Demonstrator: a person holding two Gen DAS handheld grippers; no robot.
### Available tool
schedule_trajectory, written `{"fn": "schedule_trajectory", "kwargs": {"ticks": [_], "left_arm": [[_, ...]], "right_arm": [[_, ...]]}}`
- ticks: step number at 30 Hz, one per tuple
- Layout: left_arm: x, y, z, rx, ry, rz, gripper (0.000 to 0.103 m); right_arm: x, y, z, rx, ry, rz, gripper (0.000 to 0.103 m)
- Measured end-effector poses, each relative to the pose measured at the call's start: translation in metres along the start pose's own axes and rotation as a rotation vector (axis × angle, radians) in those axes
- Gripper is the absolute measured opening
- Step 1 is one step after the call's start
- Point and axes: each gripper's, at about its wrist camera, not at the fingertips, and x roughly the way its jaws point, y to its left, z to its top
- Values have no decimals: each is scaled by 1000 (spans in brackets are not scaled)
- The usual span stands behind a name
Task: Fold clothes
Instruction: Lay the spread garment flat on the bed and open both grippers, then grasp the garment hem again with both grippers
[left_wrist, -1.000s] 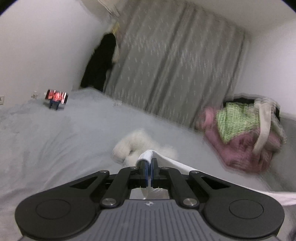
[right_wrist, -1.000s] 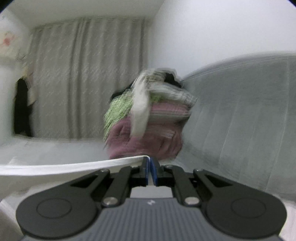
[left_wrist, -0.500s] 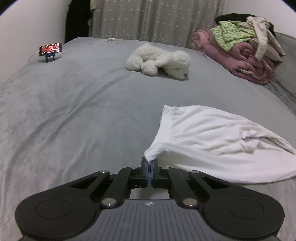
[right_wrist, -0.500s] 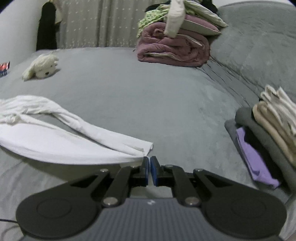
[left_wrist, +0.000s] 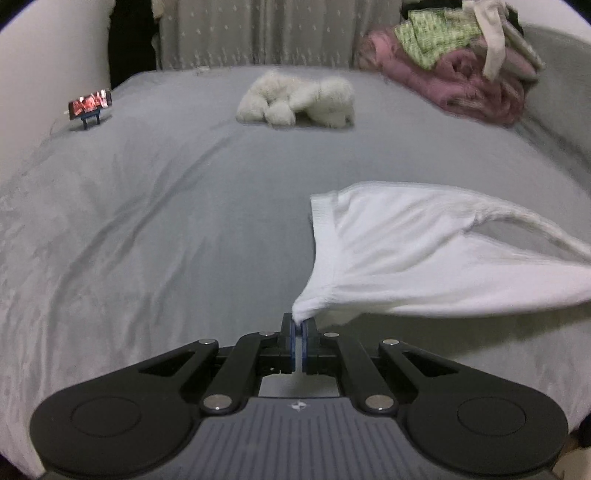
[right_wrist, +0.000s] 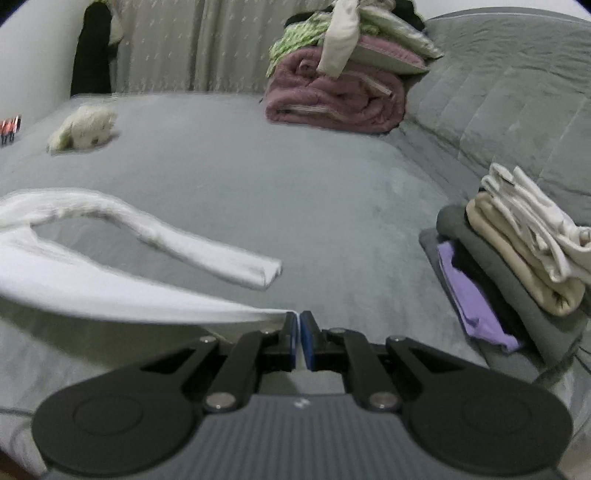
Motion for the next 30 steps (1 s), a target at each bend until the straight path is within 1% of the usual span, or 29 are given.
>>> {"fn": "schedule_trajectory", "kwargs": {"ticks": [4,6,9,10,12,13,18,20,23,25,27,30], "left_arm": [[5,6,-6,-48,35,-3,3],[7,7,-8,-55,51,-12,5],[5,6,-7,-70,34,-21,9],[5,8,-4,-86,24,-29,10],[7,9,4,-119,8,-37,11],[9,8,11,-139,0,-35,13],[27,-6,52,-249,-33,-52,20],[40,-16,71,-284,-36,-57,29],[64,-28,95,-345,-25,-41,35],[81,-29,107,-428,-4,-24,41],[96,-28,114,-505,10,-12,41],[118,-25,119,-580,14,15,41]], "right_arm": [[6,-4,-14,-5,55,11,5],[11,-4,-19,-4,78,23,5],[17,11,-23,-57,107,80,6],[16,13,-22,-67,101,93,8],[14,15,-19,-70,84,112,15],[13,13,-16,-52,70,112,18],[18,-1,9,41,32,99,21],[24,-5,22,78,21,110,27],[40,-11,43,156,22,146,31],[63,-17,51,232,70,164,35],[87,-23,58,309,121,182,39],[122,-32,68,425,198,208,39]]}}
